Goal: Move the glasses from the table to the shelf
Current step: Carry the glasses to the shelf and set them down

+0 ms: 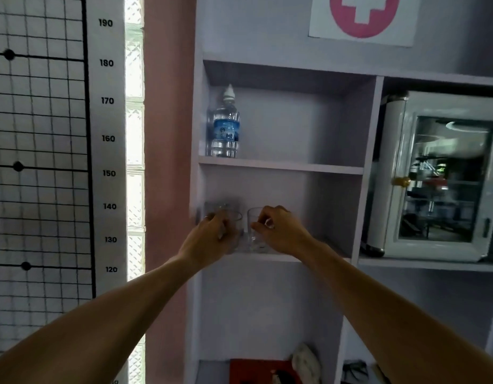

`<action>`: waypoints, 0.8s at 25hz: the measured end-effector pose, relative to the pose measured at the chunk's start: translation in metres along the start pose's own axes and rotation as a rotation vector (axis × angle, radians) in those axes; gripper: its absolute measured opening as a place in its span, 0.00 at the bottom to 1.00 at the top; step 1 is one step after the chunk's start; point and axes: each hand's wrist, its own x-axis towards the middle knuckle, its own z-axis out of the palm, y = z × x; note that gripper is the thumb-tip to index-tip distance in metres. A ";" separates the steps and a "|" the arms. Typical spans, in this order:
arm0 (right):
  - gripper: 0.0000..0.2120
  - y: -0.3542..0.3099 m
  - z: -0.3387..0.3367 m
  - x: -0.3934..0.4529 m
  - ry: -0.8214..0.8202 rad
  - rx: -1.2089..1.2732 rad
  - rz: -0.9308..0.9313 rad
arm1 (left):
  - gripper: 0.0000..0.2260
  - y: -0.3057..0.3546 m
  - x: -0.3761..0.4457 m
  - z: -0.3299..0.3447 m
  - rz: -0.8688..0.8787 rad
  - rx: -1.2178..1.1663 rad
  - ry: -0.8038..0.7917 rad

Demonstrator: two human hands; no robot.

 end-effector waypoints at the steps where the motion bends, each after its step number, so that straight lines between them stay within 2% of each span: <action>1: 0.09 0.003 0.003 0.006 -0.007 0.001 -0.007 | 0.09 0.000 0.001 0.000 0.001 0.006 0.016; 5: 0.08 0.010 0.015 0.024 -0.019 0.008 -0.033 | 0.05 0.000 0.006 0.003 -0.004 -0.007 0.003; 10: 0.07 0.014 0.026 0.032 -0.041 0.047 -0.085 | 0.07 -0.001 0.011 0.003 -0.076 0.042 -0.024; 17: 0.08 0.025 0.039 0.038 -0.022 0.118 -0.100 | 0.20 -0.003 0.007 0.007 -0.138 0.032 0.009; 20: 0.08 0.027 0.043 0.039 -0.023 0.177 -0.063 | 0.21 -0.003 0.003 0.009 -0.134 -0.021 0.084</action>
